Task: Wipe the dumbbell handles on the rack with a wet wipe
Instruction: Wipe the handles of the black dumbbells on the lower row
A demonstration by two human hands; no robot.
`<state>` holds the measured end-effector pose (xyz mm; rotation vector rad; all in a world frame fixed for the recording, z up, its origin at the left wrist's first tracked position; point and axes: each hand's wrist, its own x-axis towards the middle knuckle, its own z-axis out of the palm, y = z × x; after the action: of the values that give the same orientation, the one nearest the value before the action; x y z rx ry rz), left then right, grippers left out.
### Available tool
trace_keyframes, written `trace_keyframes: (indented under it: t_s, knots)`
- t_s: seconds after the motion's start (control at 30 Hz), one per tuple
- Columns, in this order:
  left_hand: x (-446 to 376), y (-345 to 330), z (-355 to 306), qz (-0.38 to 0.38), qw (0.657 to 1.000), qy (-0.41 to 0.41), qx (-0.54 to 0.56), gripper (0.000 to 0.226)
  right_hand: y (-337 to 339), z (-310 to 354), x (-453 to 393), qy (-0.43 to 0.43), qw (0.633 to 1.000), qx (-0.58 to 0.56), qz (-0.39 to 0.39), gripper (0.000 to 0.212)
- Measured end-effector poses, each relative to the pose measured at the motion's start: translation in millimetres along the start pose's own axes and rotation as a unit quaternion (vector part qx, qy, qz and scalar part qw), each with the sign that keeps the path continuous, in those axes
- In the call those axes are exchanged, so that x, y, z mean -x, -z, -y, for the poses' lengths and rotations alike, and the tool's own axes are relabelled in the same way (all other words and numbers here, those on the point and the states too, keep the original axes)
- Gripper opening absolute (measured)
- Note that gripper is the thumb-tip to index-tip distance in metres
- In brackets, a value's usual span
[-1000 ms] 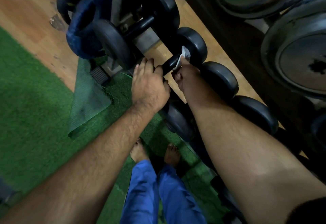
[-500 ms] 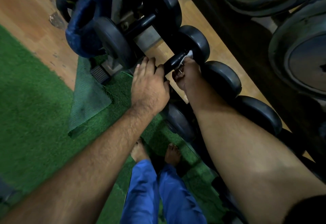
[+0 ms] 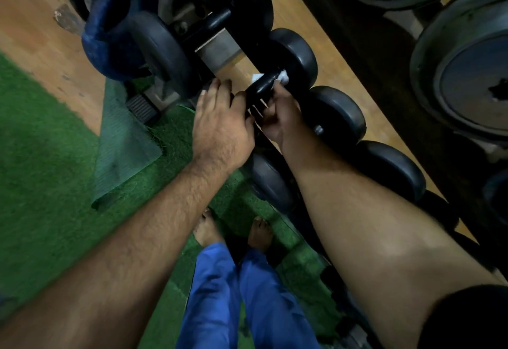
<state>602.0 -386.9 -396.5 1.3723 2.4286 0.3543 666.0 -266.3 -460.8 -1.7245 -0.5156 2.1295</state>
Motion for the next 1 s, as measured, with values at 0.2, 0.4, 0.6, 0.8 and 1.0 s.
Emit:
trace_keyframes:
  t_s: [0.2,0.4,0.6,0.8,1.0]
  knots:
    - [0.3,1.2,0.1,0.000,1.000,0.004,0.002,0.049,17.8,-8.4,6.0,-0.028,0.996,0.029,0.085,0.029]
    - [0.3,-0.9,3.0,-0.011,1.000,-0.005,0.009,0.049,4.6,-2.2,5.3,-0.014,0.998,-0.041,0.053,0.039]
    - [0.3,0.8,3.6,-0.009,1.000,-0.004,0.013,0.051,13.4,-6.5,13.1,-0.036,0.995,0.033,0.092,0.041]
    - [-0.2,2.1,7.5,0.003,1.000,-0.013,0.007,0.051,-0.8,-9.1,14.4,-0.003,0.999,0.001,0.051,0.038]
    - [-0.2,2.4,6.0,0.004,1.000,-0.007,0.014,0.051,2.1,-4.6,21.8,-0.034,0.992,0.088,0.084,0.032]
